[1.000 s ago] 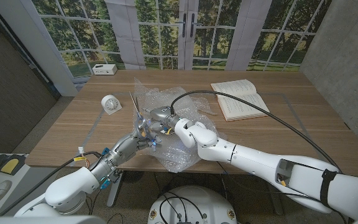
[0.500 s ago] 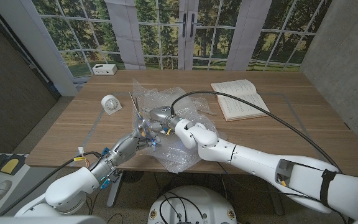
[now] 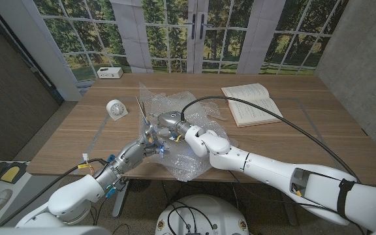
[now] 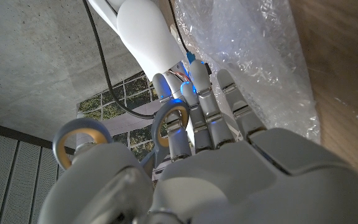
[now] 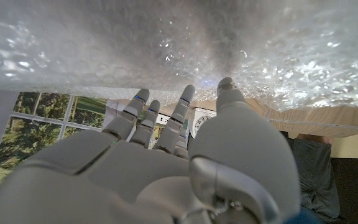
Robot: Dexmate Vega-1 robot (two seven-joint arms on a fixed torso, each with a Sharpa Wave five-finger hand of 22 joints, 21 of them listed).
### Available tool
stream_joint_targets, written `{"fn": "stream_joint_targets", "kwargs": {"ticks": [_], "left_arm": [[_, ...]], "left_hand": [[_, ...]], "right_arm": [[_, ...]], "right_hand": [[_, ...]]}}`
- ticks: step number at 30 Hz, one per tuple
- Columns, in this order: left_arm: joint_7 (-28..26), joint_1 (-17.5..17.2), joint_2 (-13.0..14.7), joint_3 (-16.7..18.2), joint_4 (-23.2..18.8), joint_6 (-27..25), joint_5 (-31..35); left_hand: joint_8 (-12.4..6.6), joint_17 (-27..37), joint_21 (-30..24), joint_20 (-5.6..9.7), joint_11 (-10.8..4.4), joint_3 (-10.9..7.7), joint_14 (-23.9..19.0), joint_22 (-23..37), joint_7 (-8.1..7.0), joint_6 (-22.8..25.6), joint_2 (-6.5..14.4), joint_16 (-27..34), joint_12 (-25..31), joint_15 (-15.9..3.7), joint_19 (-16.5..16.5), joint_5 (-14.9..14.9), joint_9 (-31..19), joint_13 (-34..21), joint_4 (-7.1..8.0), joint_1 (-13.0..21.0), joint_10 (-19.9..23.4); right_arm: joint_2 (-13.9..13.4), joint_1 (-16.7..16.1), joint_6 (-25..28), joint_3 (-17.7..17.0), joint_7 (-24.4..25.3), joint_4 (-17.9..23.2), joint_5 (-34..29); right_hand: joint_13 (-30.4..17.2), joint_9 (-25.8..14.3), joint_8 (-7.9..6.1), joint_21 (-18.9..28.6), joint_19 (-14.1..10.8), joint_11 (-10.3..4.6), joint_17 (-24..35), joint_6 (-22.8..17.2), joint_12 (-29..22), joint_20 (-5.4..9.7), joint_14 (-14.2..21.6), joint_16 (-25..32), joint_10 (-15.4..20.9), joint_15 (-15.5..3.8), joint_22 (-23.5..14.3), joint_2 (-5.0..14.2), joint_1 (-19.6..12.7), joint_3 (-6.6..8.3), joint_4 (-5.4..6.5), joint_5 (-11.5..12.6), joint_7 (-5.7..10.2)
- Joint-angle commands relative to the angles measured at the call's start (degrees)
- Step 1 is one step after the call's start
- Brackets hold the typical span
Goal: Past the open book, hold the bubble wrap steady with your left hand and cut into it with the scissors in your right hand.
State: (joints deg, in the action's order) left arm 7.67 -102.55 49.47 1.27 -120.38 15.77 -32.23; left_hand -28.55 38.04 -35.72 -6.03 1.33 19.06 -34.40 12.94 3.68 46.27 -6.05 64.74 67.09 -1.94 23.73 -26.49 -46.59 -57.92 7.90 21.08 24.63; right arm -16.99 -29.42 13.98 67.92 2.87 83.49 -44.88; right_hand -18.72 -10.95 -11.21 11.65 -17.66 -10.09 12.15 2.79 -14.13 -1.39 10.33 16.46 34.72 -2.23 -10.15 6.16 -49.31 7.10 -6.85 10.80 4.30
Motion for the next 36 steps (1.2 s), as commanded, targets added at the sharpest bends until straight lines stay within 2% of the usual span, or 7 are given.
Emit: {"fn": "stream_joint_targets", "kwargs": {"ticks": [1,6,15,21,24,32,36], "left_arm": [[-0.2,0.4,0.2,-0.3,0.2,-0.3,-0.3],[-0.1,0.7,0.3,-0.4,0.3,-0.5,-0.5],[0.0,1.1,0.6,-0.6,0.5,-0.7,-0.8],[-0.1,1.4,0.6,-0.8,0.7,-0.7,-1.0],[-0.1,1.5,0.7,-0.9,0.7,-0.8,-1.1],[-0.3,1.7,0.9,-1.1,0.7,-0.8,-1.1],[-0.4,1.5,0.9,-1.2,0.6,-0.7,-1.0]], "left_hand": [[0.24,0.1,0.0,-0.02,-0.17,0.26,0.1,0.1,4.08,4.3,0.4,0.1,0.4,0.53,0.6,0.0,-0.3,-0.3,0.17,0.0,0.4],[0.37,0.1,0.0,0.03,-0.19,0.26,0.0,0.1,4.16,4.3,0.4,0.1,0.3,0.44,0.6,0.0,-0.3,-0.2,0.17,0.0,0.4],[0.5,0.1,0.1,-0.01,-0.19,0.26,0.0,0.1,4.06,4.4,0.4,0.1,0.3,0.48,0.7,0.0,-0.5,-0.2,0.16,0.0,0.5],[0.66,0.2,0.2,-0.01,-0.18,0.27,0.1,0.1,4.13,4.5,0.4,0.2,0.2,0.47,0.7,0.0,-0.4,-0.2,0.17,-0.1,0.5],[0.67,0.2,0.2,0.0,-0.22,0.27,0.1,0.1,4.05,4.5,0.4,0.2,0.2,0.54,0.7,0.0,-0.5,-0.2,0.18,-0.1,0.5],[0.81,0.1,0.3,0.0,-0.15,0.26,0.1,0.1,4.03,4.6,0.5,0.1,0.3,0.56,0.7,0.0,-0.5,-0.3,0.19,-0.1,0.5],[0.92,0.1,0.3,-0.01,-0.2,0.26,0.0,0.1,4.02,4.6,0.5,0.2,0.2,0.59,0.7,0.0,-0.6,-0.3,0.19,-0.2,0.5]], "right_arm": [[0.0,1.0,-1.2,0.4,-1.0,-1.1,0.2],[0.3,1.1,-0.9,0.7,-1.0,-1.6,-0.4],[0.8,0.7,-0.9,0.3,1.2,-2.6,0.0],[1.2,0.0,-0.7,-0.1,4.2,-3.3,0.1],[1.1,-0.1,-1.2,-0.2,5.0,-3.6,0.4],[0.8,-0.3,-2.4,-0.9,5.1,-3.4,2.3],[0.5,-0.6,-3.1,-1.5,4.9,-3.0,3.6]], "right_hand": [[-0.2,-0.1,0.25,-0.1,0.0,0.52,0.1,1.0,0.6,-0.77,-0.8,-0.4,-1.2,-7.25,0.0,-0.97,0.1,-0.7,-0.22,-0.1,-0.17],[-0.3,-0.1,0.15,-0.1,0.0,-0.01,0.0,1.1,0.4,-0.6,-0.7,-0.4,-0.7,-7.59,0.0,-1.02,-0.6,-0.54,-0.66,0.0,-0.11],[-0.9,-0.1,-0.93,0.1,-0.8,-1.94,-0.1,-1.7,-1.6,1.36,1.7,0.3,5.0,-9.68,0.0,0.5,-3.9,0.79,-1.67,0.4,1.1],[-2.9,0.0,-1.5,0.4,-2.3,-2.09,0.6,-5.8,-5.3,3.81,5.9,1.7,11.7,-10.66,0.0,3.6,-8.3,3.44,-2.04,0.4,2.54],[-3.7,0.0,-1.39,0.3,-2.2,-2.13,0.8,-6.6,-6.0,4.29,6.5,1.7,11.8,-10.78,0.0,4.07,-10.4,4.65,-2.37,0.3,3.19],[-4.2,0.0,-1.27,0.3,-2.4,-1.97,1.1,-7.3,-6.4,4.12,6.8,1.7,11.7,-10.42,0.0,3.66,-10.7,4.76,-1.88,-0.1,3.09],[-5.0,0.0,-1.77,0.2,-2.2,-2.08,1.9,-9.8,-7.2,5.08,8.0,2.5,12.8,-10.69,-0.1,5.1,-11.2,5.91,-0.68,-0.2,3.88]]}}
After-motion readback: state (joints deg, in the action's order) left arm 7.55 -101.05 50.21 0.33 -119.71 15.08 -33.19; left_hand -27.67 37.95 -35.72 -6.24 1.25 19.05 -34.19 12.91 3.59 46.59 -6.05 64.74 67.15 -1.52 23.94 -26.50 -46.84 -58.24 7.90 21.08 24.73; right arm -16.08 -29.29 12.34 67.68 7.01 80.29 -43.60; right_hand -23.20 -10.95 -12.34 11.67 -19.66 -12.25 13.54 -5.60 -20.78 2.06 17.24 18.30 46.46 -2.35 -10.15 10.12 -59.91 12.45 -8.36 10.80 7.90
